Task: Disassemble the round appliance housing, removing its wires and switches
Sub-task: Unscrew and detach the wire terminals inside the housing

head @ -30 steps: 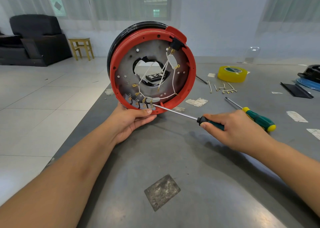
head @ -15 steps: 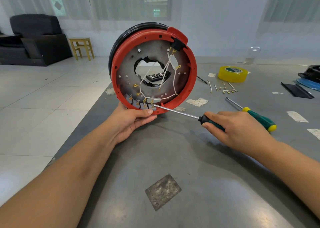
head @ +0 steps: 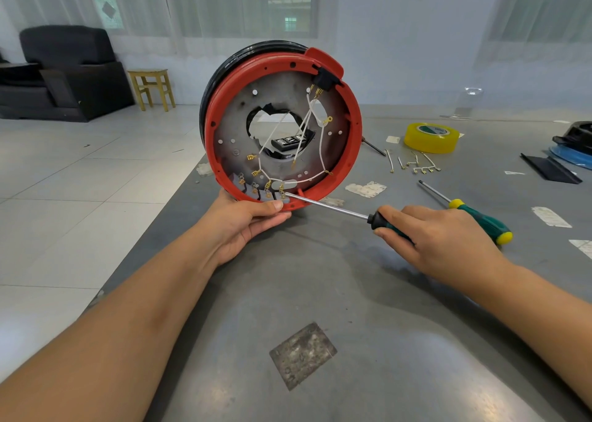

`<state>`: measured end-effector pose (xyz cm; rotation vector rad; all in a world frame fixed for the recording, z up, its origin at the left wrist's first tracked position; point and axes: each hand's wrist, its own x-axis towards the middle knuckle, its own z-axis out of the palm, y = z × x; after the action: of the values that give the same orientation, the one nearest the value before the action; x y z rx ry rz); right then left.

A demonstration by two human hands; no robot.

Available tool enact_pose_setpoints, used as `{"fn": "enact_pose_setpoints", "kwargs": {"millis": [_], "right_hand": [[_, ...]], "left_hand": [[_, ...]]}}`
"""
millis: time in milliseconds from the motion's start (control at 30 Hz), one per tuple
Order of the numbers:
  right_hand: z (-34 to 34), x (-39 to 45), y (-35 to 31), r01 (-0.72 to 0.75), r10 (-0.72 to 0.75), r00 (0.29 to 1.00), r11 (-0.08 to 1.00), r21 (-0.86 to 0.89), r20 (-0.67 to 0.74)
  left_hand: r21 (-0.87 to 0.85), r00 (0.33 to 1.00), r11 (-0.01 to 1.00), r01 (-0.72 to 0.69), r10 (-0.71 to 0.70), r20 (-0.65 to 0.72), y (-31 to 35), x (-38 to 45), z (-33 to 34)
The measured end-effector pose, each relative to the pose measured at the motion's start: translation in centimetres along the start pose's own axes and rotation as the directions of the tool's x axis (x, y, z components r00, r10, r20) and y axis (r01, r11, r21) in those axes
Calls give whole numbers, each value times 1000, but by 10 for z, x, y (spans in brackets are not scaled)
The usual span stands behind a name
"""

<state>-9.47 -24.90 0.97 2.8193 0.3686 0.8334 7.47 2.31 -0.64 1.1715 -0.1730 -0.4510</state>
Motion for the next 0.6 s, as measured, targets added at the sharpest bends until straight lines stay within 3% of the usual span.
{"fn": "enact_pose_setpoints", "kwargs": {"millis": [300,600], "right_hand": [[1,-1,0,5,-5,1000,999,-39,-5],[1,4,0,-162,143,986,946,280,86]], "left_hand": [[-23,1000,1000,-2,2,-9,1,-1,1],[-44,1000,999,-21,21,-7,0,0,1]]}}
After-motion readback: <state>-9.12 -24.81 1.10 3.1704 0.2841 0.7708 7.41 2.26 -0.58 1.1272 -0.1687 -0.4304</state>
